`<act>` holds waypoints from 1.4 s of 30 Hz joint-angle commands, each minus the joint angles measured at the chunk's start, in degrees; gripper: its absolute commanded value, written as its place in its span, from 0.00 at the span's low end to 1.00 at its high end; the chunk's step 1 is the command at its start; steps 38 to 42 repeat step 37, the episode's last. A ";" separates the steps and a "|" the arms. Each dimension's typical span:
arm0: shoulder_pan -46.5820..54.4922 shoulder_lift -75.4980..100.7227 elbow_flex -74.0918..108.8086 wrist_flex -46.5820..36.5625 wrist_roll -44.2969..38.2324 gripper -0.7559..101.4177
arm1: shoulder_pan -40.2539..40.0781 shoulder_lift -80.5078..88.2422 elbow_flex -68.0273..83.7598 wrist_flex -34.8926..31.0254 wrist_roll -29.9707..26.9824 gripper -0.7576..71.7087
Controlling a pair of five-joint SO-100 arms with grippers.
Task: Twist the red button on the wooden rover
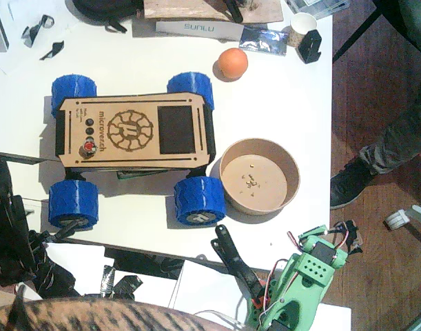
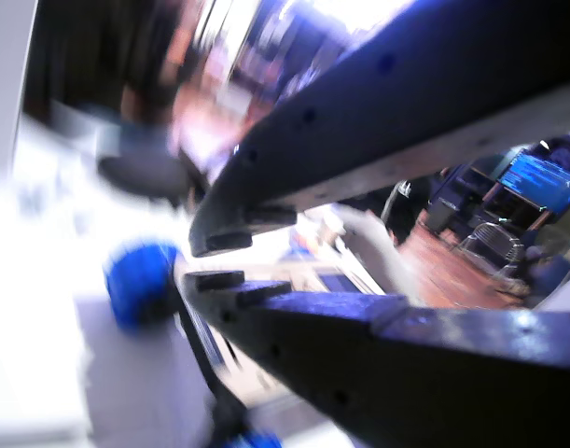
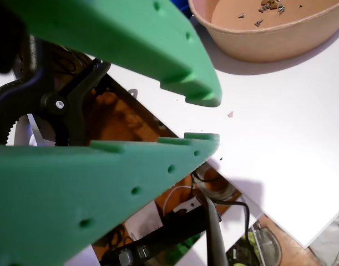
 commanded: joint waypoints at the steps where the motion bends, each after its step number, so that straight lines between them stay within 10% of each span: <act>1: -0.44 6.68 -0.09 -0.97 0.88 0.01 | -0.09 0.09 -0.26 0.53 -0.62 0.04; 42: -0.35 15.56 -12.48 11.78 0.62 0.01 | -0.18 0.09 -0.26 0.62 -0.62 0.04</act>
